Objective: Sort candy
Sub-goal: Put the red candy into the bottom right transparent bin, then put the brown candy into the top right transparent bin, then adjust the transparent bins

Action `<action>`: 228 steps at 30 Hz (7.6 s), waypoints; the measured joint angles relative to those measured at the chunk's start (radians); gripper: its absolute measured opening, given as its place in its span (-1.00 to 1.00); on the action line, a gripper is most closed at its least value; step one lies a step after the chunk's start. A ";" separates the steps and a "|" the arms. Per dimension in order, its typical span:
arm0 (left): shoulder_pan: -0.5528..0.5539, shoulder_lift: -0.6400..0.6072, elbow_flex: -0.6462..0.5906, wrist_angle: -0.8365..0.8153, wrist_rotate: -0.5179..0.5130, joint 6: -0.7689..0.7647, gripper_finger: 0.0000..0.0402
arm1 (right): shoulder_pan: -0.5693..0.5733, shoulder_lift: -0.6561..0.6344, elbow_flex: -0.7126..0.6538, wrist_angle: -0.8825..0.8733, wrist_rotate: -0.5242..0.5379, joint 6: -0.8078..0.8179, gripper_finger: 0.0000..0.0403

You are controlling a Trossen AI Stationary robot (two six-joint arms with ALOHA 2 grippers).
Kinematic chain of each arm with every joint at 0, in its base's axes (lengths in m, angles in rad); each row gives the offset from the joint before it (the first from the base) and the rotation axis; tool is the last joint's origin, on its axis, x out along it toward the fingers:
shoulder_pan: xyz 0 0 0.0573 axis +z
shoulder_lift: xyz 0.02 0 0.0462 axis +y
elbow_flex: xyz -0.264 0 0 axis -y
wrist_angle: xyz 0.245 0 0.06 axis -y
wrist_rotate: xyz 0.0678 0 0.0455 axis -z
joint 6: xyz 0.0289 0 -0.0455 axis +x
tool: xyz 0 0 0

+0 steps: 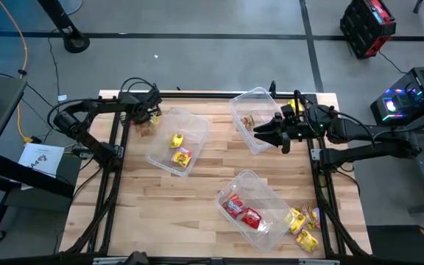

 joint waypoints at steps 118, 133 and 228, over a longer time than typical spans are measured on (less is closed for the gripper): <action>-0.166 -0.264 -0.212 0.062 0.293 0.272 -0.83 | -0.027 0.000 0.000 0.197 0.006 -0.023 -0.12; -0.162 -0.564 -0.190 0.039 0.404 0.449 -0.99 | -0.027 0.000 0.000 0.191 0.007 -0.022 -0.12; -0.567 0.088 1.052 -0.214 0.547 0.965 -0.72 | -0.151 0.055 0.000 -0.441 0.339 0.166 -0.65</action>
